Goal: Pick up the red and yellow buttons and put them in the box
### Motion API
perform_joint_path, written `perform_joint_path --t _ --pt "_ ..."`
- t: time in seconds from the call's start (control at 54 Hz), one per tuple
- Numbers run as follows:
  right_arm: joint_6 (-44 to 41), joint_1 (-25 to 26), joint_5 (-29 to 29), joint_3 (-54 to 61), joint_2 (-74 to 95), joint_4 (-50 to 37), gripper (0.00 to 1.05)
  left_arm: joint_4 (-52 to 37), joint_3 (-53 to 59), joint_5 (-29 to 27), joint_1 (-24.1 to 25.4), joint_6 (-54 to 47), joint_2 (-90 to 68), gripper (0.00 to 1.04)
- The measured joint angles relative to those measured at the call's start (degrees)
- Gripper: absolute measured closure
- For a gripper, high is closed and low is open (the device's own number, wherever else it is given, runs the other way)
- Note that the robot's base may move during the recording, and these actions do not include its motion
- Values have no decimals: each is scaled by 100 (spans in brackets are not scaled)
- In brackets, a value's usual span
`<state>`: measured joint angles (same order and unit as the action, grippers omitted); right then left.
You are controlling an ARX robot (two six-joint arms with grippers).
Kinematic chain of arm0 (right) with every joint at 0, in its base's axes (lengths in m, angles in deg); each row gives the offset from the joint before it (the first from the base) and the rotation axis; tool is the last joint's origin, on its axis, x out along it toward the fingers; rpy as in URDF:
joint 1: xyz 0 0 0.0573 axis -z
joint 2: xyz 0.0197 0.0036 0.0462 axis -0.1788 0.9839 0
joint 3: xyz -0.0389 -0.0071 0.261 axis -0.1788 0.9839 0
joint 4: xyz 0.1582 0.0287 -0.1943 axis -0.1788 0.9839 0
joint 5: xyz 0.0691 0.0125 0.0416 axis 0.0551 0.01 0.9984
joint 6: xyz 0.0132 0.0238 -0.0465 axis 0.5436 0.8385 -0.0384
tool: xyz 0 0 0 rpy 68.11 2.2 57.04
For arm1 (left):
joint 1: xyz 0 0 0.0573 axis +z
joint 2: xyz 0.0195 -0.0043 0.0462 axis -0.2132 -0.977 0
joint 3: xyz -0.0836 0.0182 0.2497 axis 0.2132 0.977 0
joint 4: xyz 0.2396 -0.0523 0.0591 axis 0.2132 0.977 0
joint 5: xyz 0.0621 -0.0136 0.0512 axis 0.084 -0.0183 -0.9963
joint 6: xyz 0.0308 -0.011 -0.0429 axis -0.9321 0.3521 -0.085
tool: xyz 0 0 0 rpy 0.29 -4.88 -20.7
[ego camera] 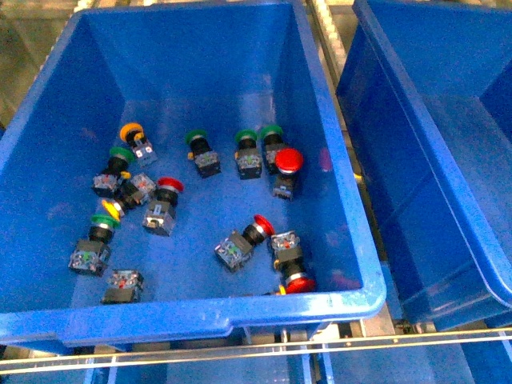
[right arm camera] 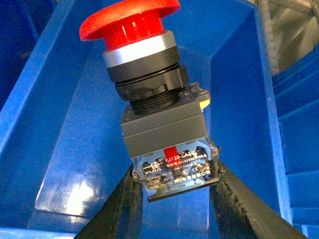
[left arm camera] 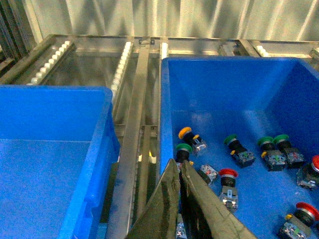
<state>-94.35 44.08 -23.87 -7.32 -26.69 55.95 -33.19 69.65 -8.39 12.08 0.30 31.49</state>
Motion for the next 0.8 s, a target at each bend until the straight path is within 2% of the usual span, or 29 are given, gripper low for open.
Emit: perform_joint_path --t 0.278,0.796 --pt "210 -9 81 0 -549 404 73 1012 4 -20 9 -9 1093 102" --pt "186 243 195 0 -901 973 73 2159 9 2 9 -11 2299 102"
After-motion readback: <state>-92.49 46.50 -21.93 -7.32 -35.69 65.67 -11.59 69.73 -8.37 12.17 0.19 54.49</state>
